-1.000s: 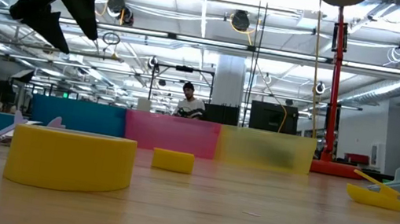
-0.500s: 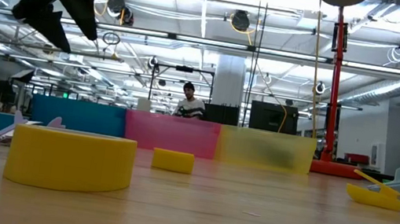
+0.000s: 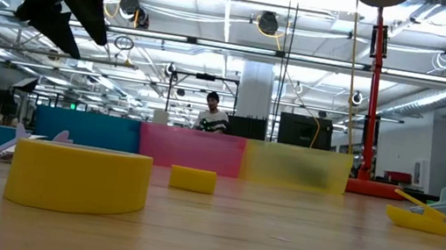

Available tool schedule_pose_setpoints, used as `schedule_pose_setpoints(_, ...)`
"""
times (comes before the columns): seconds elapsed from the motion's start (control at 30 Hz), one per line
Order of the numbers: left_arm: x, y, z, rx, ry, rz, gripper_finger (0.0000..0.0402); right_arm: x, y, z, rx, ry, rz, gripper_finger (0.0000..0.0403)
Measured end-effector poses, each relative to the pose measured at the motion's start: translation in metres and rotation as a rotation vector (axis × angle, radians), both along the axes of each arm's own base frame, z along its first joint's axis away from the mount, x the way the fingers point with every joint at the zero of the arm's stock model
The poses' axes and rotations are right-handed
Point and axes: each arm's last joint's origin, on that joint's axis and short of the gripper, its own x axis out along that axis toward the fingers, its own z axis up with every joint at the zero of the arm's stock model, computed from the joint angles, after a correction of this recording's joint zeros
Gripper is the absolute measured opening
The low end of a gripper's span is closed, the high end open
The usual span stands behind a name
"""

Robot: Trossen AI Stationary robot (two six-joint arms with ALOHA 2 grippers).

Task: Pick and place Stapler, Stapler remover, tape
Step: Put the large light green stapler into the yellow bin

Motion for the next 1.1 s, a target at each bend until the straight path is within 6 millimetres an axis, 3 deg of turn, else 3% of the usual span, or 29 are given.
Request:
schedule_pose_setpoints(0.17,0.000,0.000,0.000,0.003,0.003,-0.005,0.0379,0.000,0.000,-0.010,-0.062,0.055,-0.012,0.0128)
schedule_pose_setpoints(0.47,0.000,0.000,0.000,0.008,0.007,-0.012,0.0379,-0.002,0.001,-0.002,-0.050,0.067,-0.088,0.0193)
schedule_pose_setpoints(0.7,0.000,0.000,0.000,0.009,0.007,-0.013,0.0379,-0.006,0.009,-0.004,-0.026,0.072,-0.057,0.0204)
schedule_pose_setpoints(1.0,0.000,0.000,0.000,0.009,0.007,-0.013,0.0379,-0.005,0.013,-0.023,-0.080,0.142,-0.021,0.0204)
schedule_pose_setpoints(1.1,0.000,0.000,0.000,0.009,0.007,-0.013,0.0379,0.000,0.016,-0.032,-0.144,0.064,-0.080,0.0205)
